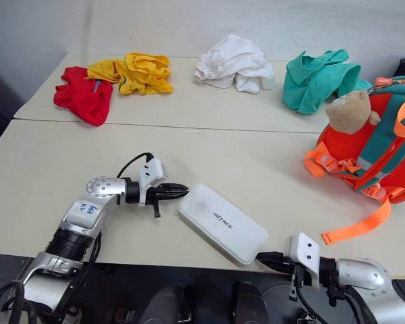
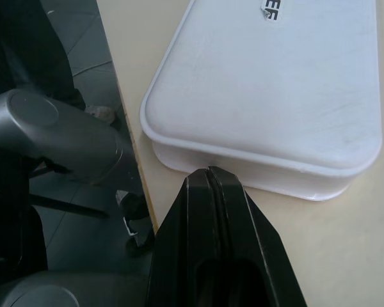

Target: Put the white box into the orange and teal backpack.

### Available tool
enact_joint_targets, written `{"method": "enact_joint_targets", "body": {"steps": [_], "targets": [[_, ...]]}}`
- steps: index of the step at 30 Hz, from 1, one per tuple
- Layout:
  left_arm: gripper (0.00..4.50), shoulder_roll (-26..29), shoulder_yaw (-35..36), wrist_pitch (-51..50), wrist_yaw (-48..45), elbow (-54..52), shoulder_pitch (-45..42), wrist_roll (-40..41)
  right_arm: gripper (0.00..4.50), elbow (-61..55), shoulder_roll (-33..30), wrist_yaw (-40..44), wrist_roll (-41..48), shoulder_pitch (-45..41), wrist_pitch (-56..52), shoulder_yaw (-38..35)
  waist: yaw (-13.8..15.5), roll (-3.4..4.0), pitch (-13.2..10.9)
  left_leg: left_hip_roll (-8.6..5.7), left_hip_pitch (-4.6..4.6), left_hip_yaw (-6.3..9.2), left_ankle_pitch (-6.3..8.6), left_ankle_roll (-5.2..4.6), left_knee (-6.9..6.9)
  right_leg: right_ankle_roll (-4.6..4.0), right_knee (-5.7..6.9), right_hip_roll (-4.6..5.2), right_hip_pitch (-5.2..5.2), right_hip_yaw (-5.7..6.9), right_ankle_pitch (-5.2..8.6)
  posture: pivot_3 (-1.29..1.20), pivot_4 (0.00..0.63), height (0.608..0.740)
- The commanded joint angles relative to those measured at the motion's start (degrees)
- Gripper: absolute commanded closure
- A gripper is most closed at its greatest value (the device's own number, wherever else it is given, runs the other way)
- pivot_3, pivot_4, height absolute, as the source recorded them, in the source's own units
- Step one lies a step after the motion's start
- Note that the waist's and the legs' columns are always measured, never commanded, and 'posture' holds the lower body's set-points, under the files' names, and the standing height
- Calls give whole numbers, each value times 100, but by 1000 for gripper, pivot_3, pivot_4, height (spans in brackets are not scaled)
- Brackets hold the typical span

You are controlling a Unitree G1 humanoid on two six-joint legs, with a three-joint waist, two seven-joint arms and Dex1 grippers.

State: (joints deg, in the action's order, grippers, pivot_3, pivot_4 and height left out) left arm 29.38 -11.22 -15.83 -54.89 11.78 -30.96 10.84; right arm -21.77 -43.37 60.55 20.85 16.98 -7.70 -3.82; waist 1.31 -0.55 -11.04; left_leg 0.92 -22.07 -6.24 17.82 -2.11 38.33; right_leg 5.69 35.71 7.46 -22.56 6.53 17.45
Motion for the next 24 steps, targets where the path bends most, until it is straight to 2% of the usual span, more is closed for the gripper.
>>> {"method": "enact_joint_targets", "body": {"steps": [1, 7, 14, 22, 23, 24], "targets": [[4087, 16, 62, -13, -32, -288, 52, 7, 4500, -65, 138, -202, -16, -370, -98, 171, 0, 0, 0, 1, -1, 1, 0, 0, 2, 0, 3, 1, 0, 0, 0, 0, 150, 740], [4087, 219, 312, -305, -16, -758, 500, 117, 4500, 227, 277, -322, -259, -1150, -173, 446, -19, 0, 0, 2, 0, 4, -1, 1, 2, 0, 3, 4, 0, -7, 0, 0, 150, 740], [4087, 700, 1068, -920, 165, -1690, 1530, 398, 4500, 1091, 429, -282, -564, -2258, -111, 672, -104, -1, 1, 4, -3, 10, -2, 3, -1, -1, 11, 6, 0, -25, 0, 0, 150, 740], [4087, 806, 1702, -1156, 637, -1768, 1990, 576, 4500, 1643, 292, -62, -706, -2633, 108, 705, -133, -1, 1, 1, -3, 17, -2, 3, -1, -1, 14, 11, 6, -20, 0, 0, 150, 740], [3799, 908, 1889, -1419, 616, -1663, 2003, 724, 4500, 1624, 226, -6, -681, -2600, 77, 669, -136, -1, 1, 2, -3, 18, -2, 3, -2, -1, 16, 10, 6, -20, 0, 0, 150, 740], [3695, 1030, 2051, -1590, 490, -1593, 2035, 885, 4500, 1604, 162, 39, -667, -2566, 76, 629, -140, -1, 1, 2, -3, 18, -3, 4, -3, -1, 16, 9, 5, -19, 0, 0, 150, 740]]}}
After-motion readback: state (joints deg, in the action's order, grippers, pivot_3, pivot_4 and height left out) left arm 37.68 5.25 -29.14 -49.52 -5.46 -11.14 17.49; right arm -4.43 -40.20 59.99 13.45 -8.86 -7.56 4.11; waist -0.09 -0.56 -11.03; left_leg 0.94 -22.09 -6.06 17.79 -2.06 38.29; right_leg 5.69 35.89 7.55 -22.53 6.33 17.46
